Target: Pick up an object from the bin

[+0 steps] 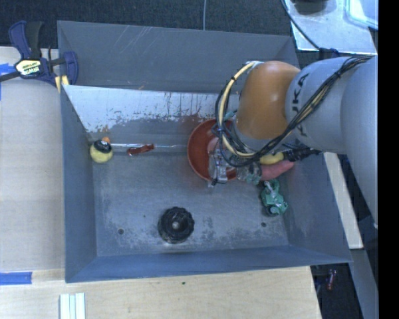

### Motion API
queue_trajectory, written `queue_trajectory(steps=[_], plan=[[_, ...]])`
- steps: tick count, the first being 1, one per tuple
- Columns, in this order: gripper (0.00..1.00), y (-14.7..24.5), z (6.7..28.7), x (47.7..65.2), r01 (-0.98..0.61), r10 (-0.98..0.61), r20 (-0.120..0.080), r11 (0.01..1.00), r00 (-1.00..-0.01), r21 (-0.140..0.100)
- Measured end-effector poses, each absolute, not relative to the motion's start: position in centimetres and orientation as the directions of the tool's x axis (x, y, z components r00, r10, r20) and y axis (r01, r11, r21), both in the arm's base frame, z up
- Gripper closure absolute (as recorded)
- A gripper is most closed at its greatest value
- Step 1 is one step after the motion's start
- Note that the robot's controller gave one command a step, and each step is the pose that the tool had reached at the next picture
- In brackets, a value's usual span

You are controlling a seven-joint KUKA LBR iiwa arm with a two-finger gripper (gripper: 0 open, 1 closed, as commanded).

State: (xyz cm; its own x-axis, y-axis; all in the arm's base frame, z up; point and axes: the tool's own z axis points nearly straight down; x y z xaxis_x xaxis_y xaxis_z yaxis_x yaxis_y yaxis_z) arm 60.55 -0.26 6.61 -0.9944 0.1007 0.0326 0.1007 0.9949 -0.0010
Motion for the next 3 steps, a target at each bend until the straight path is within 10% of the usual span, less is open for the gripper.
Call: queue_trajectory(steps=[3], plan=[[1.00, -0.3, 10.0, 60.6, 0.101, 0.101, 0.031, 0.995, -0.994, -0.001]])
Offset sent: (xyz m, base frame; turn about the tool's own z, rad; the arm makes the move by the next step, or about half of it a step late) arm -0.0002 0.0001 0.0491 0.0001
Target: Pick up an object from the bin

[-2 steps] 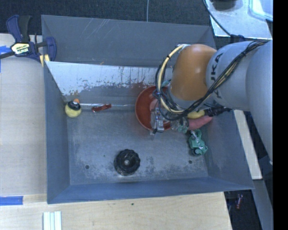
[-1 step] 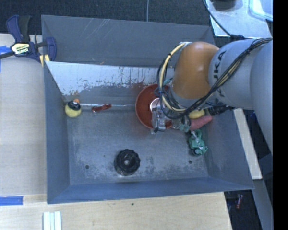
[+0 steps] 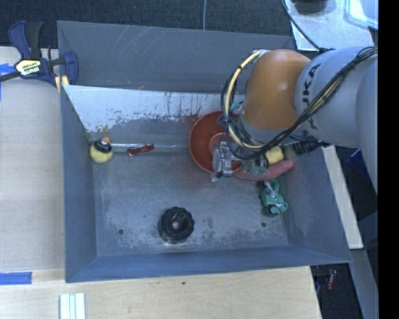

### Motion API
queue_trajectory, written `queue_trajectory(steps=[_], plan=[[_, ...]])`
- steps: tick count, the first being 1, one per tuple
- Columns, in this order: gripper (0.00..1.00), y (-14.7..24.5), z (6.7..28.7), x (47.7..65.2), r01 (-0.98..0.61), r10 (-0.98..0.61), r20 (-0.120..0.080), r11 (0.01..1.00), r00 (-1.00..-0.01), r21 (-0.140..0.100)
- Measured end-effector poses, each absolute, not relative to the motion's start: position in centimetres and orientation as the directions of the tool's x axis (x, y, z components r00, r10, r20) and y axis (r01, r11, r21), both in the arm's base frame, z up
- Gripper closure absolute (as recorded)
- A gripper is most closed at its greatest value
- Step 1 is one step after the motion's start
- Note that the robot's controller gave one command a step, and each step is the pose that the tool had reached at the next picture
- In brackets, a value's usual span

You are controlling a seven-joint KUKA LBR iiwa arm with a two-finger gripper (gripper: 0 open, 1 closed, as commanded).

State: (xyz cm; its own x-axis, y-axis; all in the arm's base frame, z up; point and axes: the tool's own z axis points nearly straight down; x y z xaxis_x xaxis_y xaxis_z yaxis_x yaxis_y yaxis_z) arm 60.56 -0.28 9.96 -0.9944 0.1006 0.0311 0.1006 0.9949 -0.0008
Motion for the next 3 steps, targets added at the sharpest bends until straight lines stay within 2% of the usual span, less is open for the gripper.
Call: queue_trajectory(steps=[1, 2, 3], plan=[[1.00, -0.3, 10.7, 60.5, 0.100, 0.100, 0.031, 0.995, -0.994, -0.001], [1.00, -0.3, 13.0, 60.4, 0.101, 0.100, 0.036, 0.995, -0.994, -0.001], [1.00, -0.3, 15.5, 60.7, 0.100, 0.100, 0.026, 0.995, -0.995, 0.000]])
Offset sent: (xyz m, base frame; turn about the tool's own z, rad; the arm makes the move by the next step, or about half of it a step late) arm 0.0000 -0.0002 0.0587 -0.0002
